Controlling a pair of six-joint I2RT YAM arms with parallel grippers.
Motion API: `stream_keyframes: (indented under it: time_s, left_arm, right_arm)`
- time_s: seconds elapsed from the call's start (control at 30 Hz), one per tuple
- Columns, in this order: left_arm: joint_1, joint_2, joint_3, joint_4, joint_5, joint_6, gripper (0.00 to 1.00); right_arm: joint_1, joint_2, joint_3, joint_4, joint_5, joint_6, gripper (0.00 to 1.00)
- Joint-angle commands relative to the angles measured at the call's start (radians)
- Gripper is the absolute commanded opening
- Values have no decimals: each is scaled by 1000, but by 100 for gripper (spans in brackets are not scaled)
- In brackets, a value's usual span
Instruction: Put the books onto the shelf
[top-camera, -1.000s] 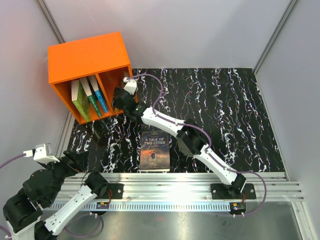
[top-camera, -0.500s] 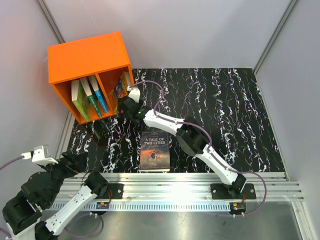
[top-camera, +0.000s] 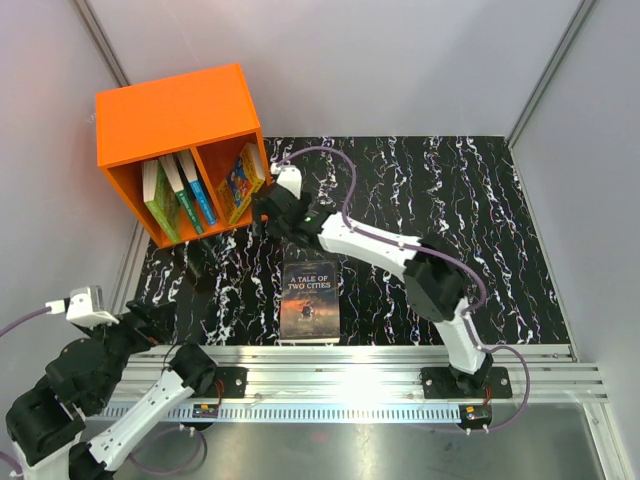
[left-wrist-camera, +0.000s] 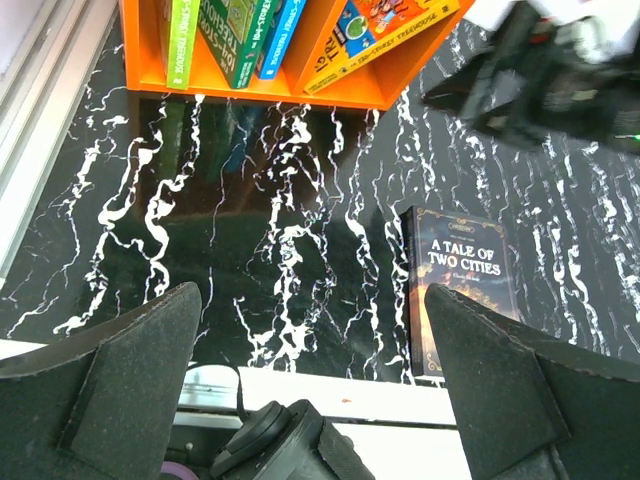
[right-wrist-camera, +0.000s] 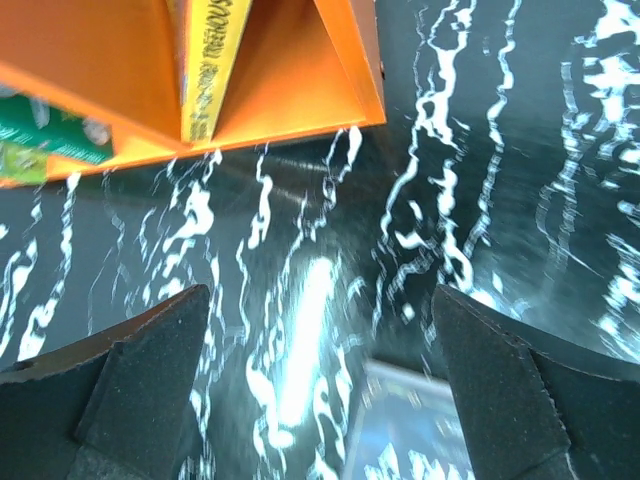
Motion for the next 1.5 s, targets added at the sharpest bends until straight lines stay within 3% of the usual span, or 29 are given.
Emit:
stream_keyframes:
  time_s: [0.0, 0.13, 0.33, 0.47, 0.53, 0.63, 0.87, 1.27, 1.37, 1.4, 1.47]
  left_arm:
    - [5, 142, 27, 60, 0, 44, 98]
    - [4, 341, 24, 152, 117, 153, 99]
    - [14, 668, 19, 222, 302, 262, 99]
    - [16, 768, 33, 283, 374, 270, 99]
    - [16, 759, -48, 435, 453, 228, 99]
    - [19, 753, -265, 706, 577, 124, 99]
    - [28, 894, -579, 1157, 680, -72, 99]
    - [73, 1435, -719, 1826, 960, -260, 99]
    - [73, 1501, -740, 1958, 1057, -313, 99]
    - [73, 1523, -746, 2004, 1086, -327, 98]
    - [73, 1526, -774, 2035, 1099, -356, 98]
  right_arm:
    - [23, -178, -114, -52, 20, -26, 100]
    - [22, -345, -310, -121, 17, 67, 100]
    - [13, -546, -612, -218, -182, 185, 100]
    - [11, -680, -865, -157, -274, 294, 100]
    - [11, -724, -912, -147, -294, 328, 100]
    - [11, -717, -947, -146, -330, 328, 100]
    - [11, -665, -976, -22, -397, 299, 100]
    - [-12, -387, -1011, 256, -527, 350, 100]
    - [-18, -365, -1041, 325, -569, 382, 80]
    - [-18, -370, -1045, 325, -567, 385, 54]
    - [-20, -399, -1051, 301, -549, 387, 34]
